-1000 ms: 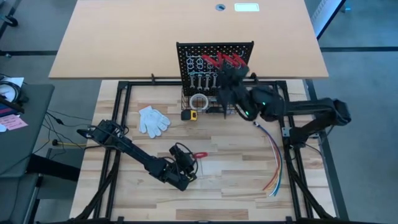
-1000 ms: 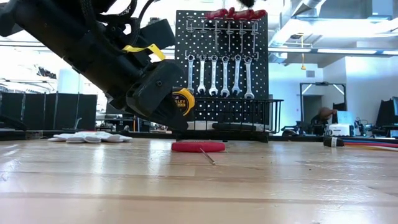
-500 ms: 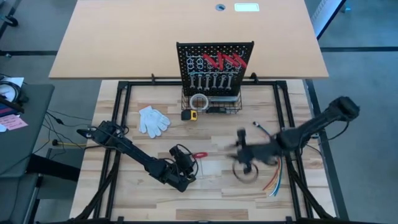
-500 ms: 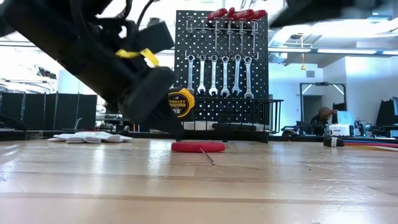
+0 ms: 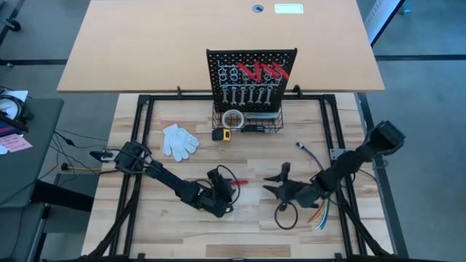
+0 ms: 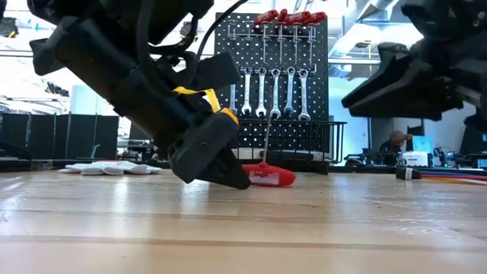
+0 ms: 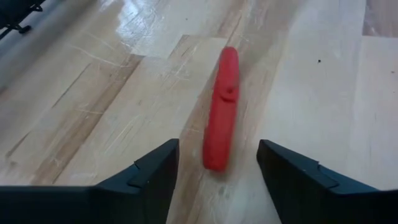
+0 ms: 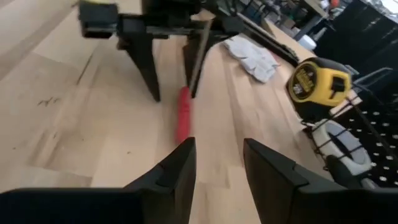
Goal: Hang tools onto peg board
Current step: Hang the red allen wrench on the peg board
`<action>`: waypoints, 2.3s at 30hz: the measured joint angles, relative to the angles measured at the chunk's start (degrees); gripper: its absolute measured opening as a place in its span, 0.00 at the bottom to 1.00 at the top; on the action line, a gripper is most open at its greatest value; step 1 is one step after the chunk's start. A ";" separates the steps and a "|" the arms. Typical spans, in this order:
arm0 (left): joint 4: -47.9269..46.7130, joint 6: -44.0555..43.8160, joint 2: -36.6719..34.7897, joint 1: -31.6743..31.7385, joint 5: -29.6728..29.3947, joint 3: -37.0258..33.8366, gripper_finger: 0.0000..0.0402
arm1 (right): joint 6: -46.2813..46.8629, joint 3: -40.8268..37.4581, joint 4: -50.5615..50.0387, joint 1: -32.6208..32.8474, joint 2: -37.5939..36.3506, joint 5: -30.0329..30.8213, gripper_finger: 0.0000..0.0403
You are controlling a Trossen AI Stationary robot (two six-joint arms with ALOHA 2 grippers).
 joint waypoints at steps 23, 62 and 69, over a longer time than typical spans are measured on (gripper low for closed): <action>3.99 9.88 0.18 3.82 6.32 -0.01 0.56 | 12.13 3.48 7.79 -17.04 13.67 -31.96 0.56; -6.11 29.78 -5.67 -4.09 -32.56 8.25 0.20 | 9.03 8.54 -16.64 -3.01 0.47 -2.12 0.38; -5.61 64.02 -9.91 -0.37 -44.92 18.92 0.20 | 8.87 8.55 -16.14 -1.84 2.76 -1.49 0.37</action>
